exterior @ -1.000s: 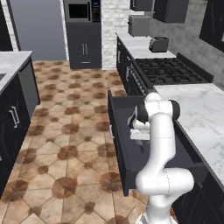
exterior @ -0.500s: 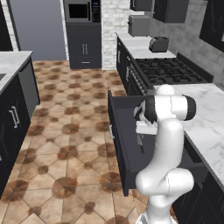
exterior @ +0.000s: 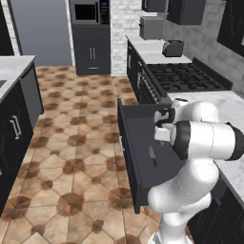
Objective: Pick up the metallic utensils from the counter and place them in the open drawer. Make sure not to pick up any wooden utensils.
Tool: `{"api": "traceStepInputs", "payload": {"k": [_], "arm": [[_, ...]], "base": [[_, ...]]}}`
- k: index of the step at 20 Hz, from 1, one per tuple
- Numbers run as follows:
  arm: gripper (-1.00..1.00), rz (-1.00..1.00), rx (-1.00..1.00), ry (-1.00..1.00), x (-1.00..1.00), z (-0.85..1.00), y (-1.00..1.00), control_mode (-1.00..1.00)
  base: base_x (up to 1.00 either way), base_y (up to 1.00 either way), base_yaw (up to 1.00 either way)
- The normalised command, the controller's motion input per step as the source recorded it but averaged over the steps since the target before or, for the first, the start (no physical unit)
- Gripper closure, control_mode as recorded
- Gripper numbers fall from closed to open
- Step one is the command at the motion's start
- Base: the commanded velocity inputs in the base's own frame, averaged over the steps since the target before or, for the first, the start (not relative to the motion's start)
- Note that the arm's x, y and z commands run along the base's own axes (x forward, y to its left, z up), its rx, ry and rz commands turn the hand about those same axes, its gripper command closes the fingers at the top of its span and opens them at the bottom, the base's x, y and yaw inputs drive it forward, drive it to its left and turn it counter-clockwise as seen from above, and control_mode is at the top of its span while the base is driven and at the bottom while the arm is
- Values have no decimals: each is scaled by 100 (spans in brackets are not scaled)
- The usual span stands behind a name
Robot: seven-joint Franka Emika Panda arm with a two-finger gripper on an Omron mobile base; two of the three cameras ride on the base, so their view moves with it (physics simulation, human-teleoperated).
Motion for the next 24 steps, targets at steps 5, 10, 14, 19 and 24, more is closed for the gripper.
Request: {"api": "traceStepInputs", "payload": {"k": [5, 10, 14, 19, 24], "arm": [[-100, -5, -4, -4, -50, 90, 6, -100], [-100, -1, 0, 0, -48, 66, 0, -100], [-100, 0, 0, -14, -53, 26, 2, -100], [-100, 0, 0, -32, -39, 44, 8, -100], [-100, 0, 0, -28, -8, 35, 0, -100]], "base": [[0, 0, 0], [0, 0, 0], [0, 0, 0], [0, 0, 0], [0, 0, 0]]}}
